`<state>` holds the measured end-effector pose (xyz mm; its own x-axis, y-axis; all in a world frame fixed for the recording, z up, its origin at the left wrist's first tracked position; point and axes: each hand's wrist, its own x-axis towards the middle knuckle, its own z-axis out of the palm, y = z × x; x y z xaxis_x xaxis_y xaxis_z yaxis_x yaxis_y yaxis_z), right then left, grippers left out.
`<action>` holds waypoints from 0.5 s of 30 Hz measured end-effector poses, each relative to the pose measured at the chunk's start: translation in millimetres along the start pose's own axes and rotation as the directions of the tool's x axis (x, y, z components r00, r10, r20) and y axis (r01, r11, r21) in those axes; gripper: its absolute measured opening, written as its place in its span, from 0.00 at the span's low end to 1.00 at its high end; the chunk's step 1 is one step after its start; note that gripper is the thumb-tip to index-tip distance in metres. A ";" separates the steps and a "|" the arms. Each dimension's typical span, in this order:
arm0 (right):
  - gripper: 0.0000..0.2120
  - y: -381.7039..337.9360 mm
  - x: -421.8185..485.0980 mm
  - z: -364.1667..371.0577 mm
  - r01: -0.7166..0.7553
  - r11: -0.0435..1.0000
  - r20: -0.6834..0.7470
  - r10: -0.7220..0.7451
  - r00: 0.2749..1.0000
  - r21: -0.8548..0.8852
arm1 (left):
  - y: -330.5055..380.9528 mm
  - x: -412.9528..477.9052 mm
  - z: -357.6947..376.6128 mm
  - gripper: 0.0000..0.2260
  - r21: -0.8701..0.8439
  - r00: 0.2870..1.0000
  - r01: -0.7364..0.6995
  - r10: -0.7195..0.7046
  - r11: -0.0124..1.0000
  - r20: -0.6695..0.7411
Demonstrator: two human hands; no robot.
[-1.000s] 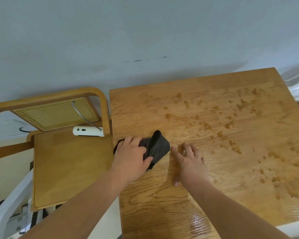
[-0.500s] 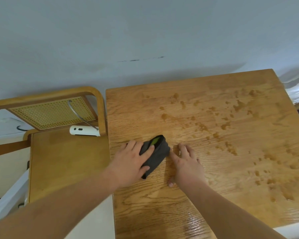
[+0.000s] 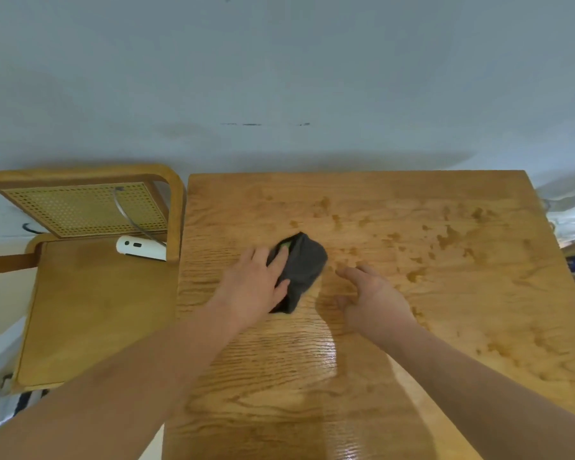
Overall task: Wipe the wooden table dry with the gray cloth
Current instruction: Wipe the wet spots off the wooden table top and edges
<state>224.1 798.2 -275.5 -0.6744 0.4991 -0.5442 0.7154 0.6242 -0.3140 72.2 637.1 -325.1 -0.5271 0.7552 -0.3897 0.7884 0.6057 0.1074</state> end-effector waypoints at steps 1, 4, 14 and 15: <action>0.26 2.8 1.2 -1.2 0.010 0.999 0.000 -0.010 1.000 0.047 | -4.1 12.6 -3.9 0.29 -0.051 0.992 0.124 -0.125 0.991 -0.028; 0.24 13.2 4.1 -2.8 0.062 0.987 -0.027 -0.059 0.998 0.150 | 22.4 34.3 -8.7 0.29 -0.236 0.894 0.430 -0.447 0.871 -0.022; 0.26 23.0 13.7 -21.9 0.280 0.958 -0.082 -0.285 0.955 -0.062 | 66.1 23.0 -33.9 0.20 -0.739 0.979 0.193 -0.079 0.645 0.186; 0.27 16.0 14.2 -21.2 0.285 0.954 -0.016 -0.287 0.958 -0.094 | 54.3 24.4 -40.4 0.21 -0.744 0.976 0.215 -0.120 0.633 0.179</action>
<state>222.1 828.0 -271.7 -0.8544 0.3085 -0.4181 0.4733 0.7942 -0.3812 89.3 698.5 -291.9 -0.5527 0.6195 -0.5574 0.1502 0.7320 0.6646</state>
